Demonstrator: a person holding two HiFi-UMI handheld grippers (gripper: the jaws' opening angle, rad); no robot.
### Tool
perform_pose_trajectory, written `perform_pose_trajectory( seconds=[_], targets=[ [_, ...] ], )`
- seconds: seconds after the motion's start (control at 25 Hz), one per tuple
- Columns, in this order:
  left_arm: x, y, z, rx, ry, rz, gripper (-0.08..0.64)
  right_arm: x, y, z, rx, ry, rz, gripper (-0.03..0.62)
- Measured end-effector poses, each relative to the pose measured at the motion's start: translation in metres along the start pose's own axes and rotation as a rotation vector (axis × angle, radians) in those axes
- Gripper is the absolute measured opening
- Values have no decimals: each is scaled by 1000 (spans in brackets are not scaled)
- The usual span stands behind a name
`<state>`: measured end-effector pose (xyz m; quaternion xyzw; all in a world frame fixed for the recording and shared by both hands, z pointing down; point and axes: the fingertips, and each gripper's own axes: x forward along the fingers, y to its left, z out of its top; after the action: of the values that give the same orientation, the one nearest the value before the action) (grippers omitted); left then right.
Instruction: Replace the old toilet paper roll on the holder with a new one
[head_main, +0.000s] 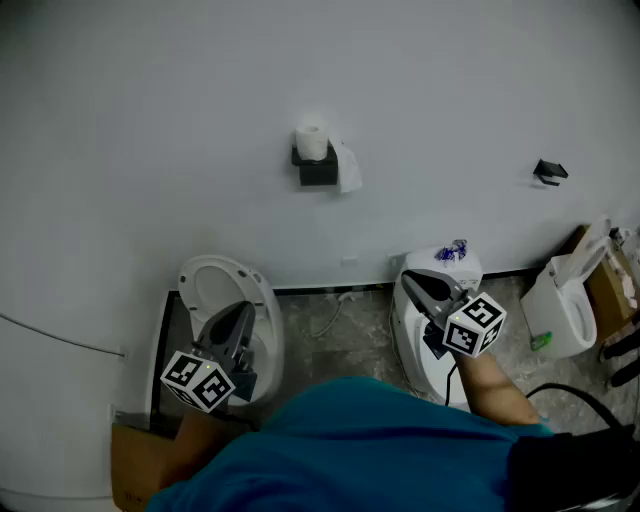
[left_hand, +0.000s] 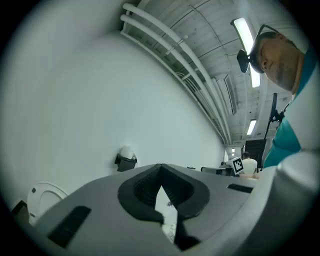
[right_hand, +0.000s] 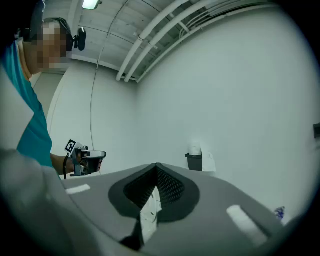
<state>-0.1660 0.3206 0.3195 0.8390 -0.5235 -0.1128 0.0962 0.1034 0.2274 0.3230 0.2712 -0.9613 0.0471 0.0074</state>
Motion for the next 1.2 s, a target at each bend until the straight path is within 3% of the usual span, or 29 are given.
perform_pose_trajectory(
  seconds=[0.72,1.2],
  targets=[
    [18,-15,-1,4,14,-6,6,-10,-13,4,-35,-19,-13,-3],
    [50,-43,-13,7,6,24,6,-25,-40,8,-48,-26,79,-3]
  ],
)
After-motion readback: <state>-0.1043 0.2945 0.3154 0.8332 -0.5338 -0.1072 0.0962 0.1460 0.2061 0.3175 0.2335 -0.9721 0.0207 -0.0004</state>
